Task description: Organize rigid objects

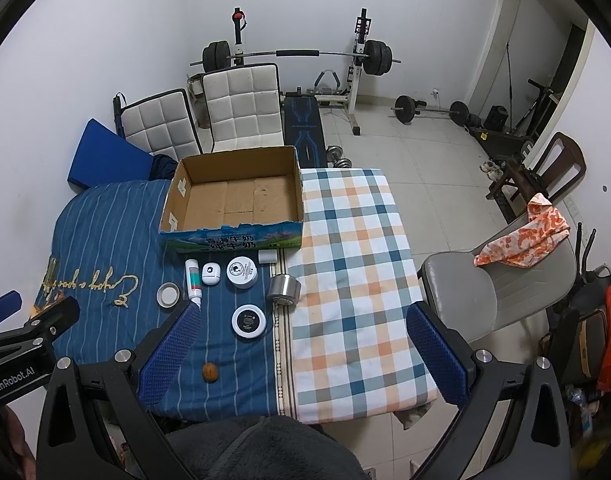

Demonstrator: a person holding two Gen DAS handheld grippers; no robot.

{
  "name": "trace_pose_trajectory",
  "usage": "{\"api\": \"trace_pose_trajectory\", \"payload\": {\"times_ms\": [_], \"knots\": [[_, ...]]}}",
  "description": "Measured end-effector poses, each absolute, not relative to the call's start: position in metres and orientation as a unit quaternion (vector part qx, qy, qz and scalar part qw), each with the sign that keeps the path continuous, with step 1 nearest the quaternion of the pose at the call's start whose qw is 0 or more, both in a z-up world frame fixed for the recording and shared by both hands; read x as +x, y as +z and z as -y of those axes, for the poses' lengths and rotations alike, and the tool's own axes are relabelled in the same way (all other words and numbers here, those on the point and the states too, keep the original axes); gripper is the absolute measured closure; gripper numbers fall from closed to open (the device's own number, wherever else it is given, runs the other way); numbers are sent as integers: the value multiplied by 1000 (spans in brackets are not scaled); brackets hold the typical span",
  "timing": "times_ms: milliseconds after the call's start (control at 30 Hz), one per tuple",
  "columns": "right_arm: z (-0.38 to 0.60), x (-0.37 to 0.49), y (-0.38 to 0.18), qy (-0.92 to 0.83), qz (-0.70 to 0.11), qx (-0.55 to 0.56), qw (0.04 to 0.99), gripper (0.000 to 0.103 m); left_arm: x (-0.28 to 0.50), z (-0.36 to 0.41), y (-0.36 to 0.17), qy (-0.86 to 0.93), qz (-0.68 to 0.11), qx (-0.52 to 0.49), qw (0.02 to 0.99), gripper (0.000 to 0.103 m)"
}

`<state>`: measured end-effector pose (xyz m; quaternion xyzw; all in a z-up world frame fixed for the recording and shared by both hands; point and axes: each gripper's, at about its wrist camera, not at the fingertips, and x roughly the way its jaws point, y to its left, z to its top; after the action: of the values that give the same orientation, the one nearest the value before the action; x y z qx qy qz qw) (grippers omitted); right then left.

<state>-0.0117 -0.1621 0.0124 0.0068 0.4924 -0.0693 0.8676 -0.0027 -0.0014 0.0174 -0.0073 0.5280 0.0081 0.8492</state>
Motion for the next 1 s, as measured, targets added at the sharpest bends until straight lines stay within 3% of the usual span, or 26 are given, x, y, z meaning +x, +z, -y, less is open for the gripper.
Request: {"api": "trace_pose_trajectory", "payload": {"times_ms": [1000], "knots": [[162,-11,17,-74,-488,2,870,0,2,0,23,5,-526,-10,850,0]]}}
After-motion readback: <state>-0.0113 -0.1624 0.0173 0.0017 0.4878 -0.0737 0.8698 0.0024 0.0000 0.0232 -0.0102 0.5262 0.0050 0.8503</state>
